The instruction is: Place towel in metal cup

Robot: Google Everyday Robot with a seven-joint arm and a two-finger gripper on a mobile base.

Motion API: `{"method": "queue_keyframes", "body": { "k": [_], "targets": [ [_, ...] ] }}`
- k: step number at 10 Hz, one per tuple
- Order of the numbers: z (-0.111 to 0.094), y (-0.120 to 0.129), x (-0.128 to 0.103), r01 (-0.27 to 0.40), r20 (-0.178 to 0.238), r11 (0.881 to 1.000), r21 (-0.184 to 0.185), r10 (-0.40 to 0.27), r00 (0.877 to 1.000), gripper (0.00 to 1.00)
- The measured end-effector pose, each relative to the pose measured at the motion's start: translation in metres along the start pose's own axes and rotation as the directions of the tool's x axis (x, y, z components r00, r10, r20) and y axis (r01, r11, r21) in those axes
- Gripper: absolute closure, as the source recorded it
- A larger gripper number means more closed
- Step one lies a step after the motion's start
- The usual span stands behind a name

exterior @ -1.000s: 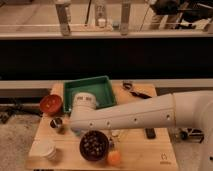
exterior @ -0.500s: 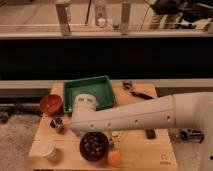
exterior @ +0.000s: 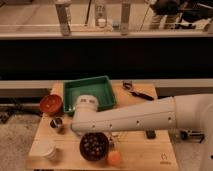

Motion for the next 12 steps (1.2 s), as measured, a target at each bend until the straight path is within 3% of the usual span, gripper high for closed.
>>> {"method": "queue_keyframes", "body": {
  "k": [1, 3, 5, 12],
  "targets": [
    [0.001, -0.001, 0.0, -0.003, 0.02, 1.0, -0.01, 0.004, 1.0, 1.0],
    [0.007, -0.005, -0.005, 0.01, 0.059, 0.998, -0.059, -0.007, 0.998, 1.0],
    [0.01, -0.009, -0.008, 0.018, 0.072, 0.996, -0.082, -0.012, 0.997, 1.0],
    [0.016, -0.038, -0.007, -0.022, 0.143, 0.995, -0.095, 0.035, 0.989, 1.0]
  ]
}}
